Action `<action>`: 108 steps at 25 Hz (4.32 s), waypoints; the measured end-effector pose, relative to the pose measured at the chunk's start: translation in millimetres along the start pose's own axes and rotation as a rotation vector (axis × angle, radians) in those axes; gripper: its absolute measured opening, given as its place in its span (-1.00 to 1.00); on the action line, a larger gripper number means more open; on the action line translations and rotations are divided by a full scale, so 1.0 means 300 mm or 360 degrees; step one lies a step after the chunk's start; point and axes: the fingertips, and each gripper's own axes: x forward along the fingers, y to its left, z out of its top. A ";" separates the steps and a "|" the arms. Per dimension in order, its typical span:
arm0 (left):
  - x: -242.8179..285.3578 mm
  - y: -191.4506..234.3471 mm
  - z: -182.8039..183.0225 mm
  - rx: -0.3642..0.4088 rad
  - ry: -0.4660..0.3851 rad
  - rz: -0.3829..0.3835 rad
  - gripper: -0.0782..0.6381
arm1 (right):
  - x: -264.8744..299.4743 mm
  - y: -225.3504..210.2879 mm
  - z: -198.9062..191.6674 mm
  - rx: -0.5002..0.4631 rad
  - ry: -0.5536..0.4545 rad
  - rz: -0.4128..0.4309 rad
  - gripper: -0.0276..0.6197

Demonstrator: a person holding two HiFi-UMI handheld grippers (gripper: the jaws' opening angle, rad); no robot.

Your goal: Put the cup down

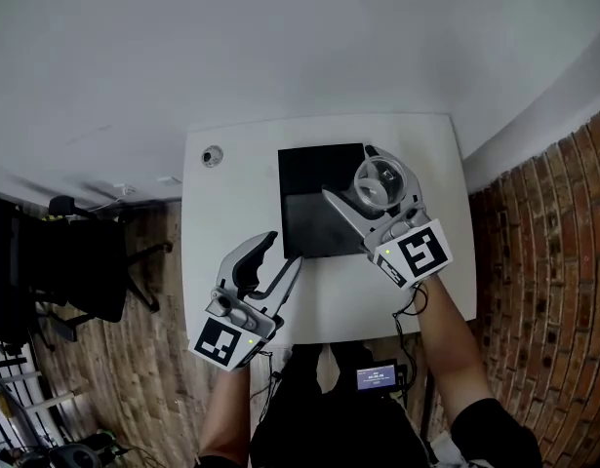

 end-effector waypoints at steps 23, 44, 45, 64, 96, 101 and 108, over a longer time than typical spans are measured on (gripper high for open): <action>0.072 0.066 -0.119 -0.0066 0.0048 0.0033 -0.32 | 0.250 -0.183 -0.181 -0.0034 0.0004 -0.0062 0.27; 0.091 0.105 -0.159 -0.0109 0.0068 0.0041 -0.32 | 0.307 -0.187 -0.216 -0.0073 0.0014 -0.0037 0.27; 0.092 0.105 -0.161 -0.0110 0.0070 0.0040 -0.32 | 0.307 -0.186 -0.215 -0.0072 0.0013 -0.0035 0.27; 0.075 0.112 -0.150 -0.0104 0.0063 0.0047 -0.32 | 0.309 -0.162 -0.196 -0.0029 -0.0044 0.0043 0.51; -0.033 0.066 -0.052 0.0008 0.0039 0.0122 -0.32 | -0.033 -0.139 -0.106 0.0144 0.0048 -0.0177 0.57; -0.060 0.020 -0.023 0.0027 0.0036 0.0108 -0.32 | -0.122 -0.064 -0.057 0.0147 0.0070 -0.0157 0.56; -0.106 -0.060 0.036 0.0067 0.0014 0.0073 -0.32 | -0.262 0.075 0.001 0.0170 0.0136 -0.0136 0.08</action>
